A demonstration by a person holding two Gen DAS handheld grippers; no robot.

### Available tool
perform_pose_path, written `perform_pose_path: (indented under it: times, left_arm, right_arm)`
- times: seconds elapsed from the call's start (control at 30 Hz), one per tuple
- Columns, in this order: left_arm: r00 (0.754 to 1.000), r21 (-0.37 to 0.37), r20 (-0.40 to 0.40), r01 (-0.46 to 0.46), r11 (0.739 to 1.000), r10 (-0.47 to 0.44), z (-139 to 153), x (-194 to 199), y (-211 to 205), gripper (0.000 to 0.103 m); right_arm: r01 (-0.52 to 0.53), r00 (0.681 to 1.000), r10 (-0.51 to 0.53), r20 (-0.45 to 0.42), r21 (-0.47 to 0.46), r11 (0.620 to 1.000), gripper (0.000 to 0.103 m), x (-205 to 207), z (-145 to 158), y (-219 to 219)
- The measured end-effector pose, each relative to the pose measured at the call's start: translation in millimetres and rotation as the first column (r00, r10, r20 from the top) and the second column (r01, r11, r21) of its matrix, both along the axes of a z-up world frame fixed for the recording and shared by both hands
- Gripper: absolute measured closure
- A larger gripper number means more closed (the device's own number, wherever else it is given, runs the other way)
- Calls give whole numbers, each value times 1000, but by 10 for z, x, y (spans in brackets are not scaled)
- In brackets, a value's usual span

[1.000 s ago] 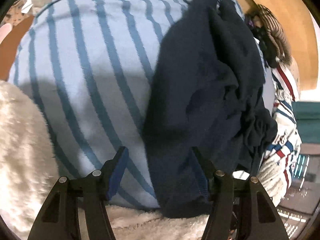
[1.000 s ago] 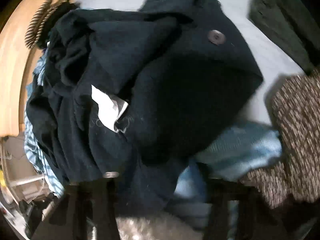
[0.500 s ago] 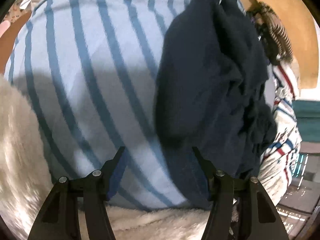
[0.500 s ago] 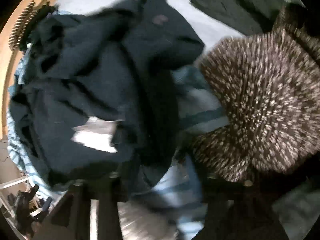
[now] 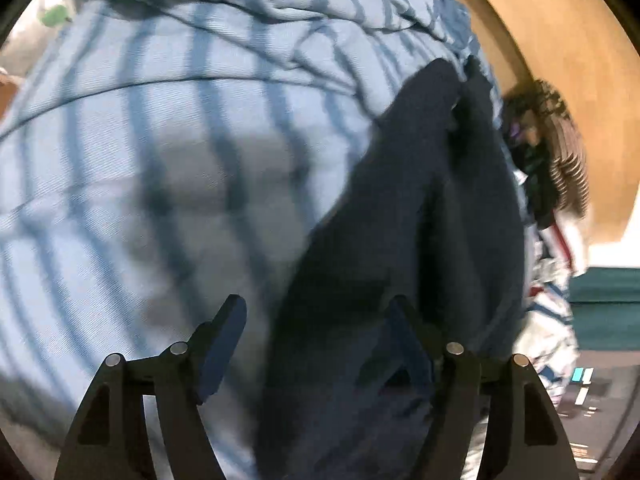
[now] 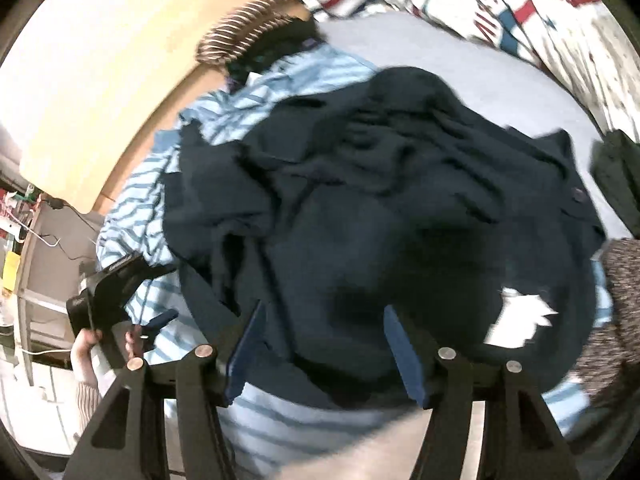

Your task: Fold clothes

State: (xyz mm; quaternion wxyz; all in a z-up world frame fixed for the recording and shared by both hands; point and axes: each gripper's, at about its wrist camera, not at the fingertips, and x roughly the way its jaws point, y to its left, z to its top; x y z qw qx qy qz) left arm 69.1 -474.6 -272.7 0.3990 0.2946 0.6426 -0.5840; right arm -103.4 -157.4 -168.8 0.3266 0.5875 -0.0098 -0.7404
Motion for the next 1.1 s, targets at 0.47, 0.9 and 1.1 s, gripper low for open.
perform_pose_path:
  times: [0.47,0.9,1.1]
  left_arm:
    - [907,-135,56,-408,903,418,257,1273,582,100]
    - [901,100,112,-430,897,419,244,1657,534,90]
    - [842,107,29,-538,836,538,277,2138,562,45]
  right_arm:
    - [-25,995,17,98,81,996,37,472,-440,112]
    - [-67,993,65,99,17,998,35,759,-146,130]
    - [-94,991,90,96,37,995,35,794,-170,-11]
